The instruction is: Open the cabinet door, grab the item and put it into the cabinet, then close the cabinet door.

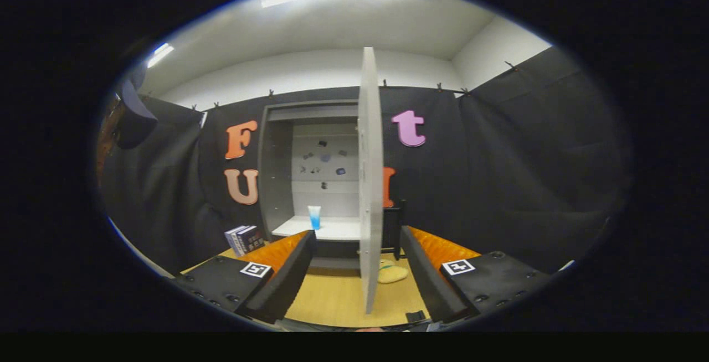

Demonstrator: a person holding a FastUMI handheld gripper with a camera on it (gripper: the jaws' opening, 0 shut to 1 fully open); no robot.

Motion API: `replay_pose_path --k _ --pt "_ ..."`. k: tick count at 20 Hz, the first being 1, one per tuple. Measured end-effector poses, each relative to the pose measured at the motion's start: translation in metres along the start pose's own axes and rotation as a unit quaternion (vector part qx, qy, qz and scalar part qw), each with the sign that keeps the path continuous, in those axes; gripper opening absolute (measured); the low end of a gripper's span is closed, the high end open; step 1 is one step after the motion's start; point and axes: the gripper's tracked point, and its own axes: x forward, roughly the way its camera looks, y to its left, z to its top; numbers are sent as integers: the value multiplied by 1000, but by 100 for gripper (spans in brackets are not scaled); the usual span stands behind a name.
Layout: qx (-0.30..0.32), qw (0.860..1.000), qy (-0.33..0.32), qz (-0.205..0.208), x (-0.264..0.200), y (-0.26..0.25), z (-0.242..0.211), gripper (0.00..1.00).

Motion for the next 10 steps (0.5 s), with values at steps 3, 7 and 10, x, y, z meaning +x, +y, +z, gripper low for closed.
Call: replay_pose_path --k 3,7,10 --pt "13 999 -9 -40 17 -41 2 97" --pt "32 998 5 -52 50 -75 -12 95" --pt "38 997 26 -59 79 -87 -30 94"
